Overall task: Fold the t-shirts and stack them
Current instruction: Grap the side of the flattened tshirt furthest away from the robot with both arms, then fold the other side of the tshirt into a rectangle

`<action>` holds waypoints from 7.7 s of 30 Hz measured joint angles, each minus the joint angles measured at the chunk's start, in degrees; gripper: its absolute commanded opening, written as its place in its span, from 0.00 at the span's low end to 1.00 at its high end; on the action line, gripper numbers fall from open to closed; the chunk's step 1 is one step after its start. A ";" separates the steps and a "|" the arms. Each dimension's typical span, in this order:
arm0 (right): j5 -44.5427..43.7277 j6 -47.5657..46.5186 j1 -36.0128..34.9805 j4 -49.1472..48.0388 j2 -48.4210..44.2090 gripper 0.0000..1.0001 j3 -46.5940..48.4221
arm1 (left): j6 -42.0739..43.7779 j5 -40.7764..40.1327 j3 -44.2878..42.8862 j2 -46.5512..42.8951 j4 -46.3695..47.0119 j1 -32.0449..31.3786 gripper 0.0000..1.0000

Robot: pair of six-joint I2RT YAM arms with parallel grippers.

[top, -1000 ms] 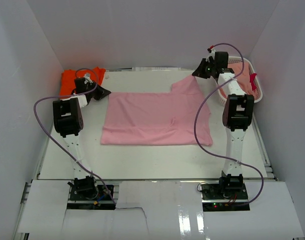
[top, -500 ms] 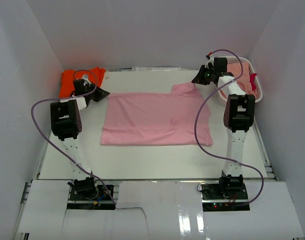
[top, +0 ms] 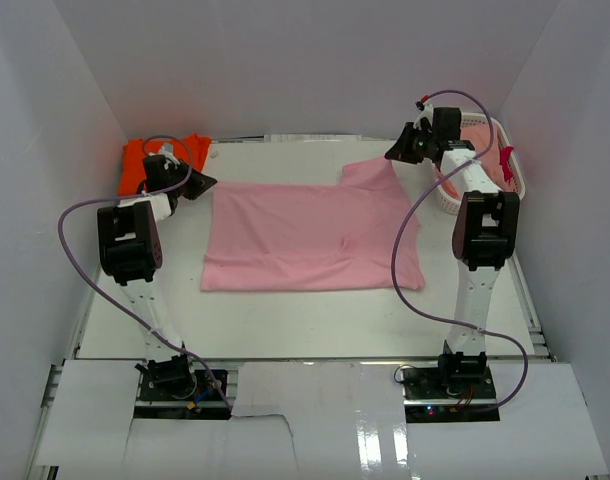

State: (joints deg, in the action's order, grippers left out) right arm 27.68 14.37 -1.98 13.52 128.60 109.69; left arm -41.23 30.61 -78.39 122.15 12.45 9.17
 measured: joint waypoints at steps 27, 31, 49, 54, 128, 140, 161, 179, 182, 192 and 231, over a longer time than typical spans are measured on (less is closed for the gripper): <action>1.05 -1.18 0.11 -2.43 -12.87 0.08 -15.19 | -1.25 -2.99 8.72 -8.83 0.42 0.09 0.00; 1.05 -1.22 0.24 -3.04 -14.36 0.08 -16.96 | -1.25 -3.34 9.33 -10.47 1.42 0.13 0.00; 1.27 -1.31 0.79 -5.25 -22.53 0.08 -27.04 | -1.70 -4.26 16.22 -13.20 1.53 0.61 0.00; 1.25 -1.31 0.79 -5.66 -24.09 0.08 -28.37 | -1.70 -4.37 17.25 -15.74 1.60 0.63 0.00; -8.72 4.79 0.85 -8.74 -43.06 0.08 -68.04 | -6.58 -7.04 42.16 -28.61 2.95 3.06 0.00; -9.77 4.96 0.85 -11.04 -41.29 0.08 -69.90 | -6.71 -6.45 43.32 -28.09 4.42 3.76 0.00; -11.69 7.48 0.17 -14.01 -40.92 0.20 -71.43 | -6.27 -5.68 44.37 -30.93 7.74 4.22 0.38; -18.69 7.26 -0.20 -10.27 -50.77 0.74 -73.68 | -5.09 -8.11 49.13 -47.12 12.70 4.20 0.56; -18.58 7.23 -1.01 -10.14 -50.93 0.75 -72.76 | -4.66 -6.67 47.28 -45.16 13.16 3.43 0.56; -17.94 5.68 -5.14 -8.70 -49.70 0.70 -65.35 | -0.17 -0.46 32.46 -32.15 14.53 -7.02 0.50; -12.09 1.57 -12.09 -0.35 -34.38 0.45 -51.19 | 2.84 12.98 -11.02 13.44 4.26 -37.03 0.00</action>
State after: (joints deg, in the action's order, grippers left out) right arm 15.59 15.94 -14.06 13.17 94.21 58.50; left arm -38.39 43.59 -89.41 135.59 16.71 -27.86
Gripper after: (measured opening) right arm 0.459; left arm 0.024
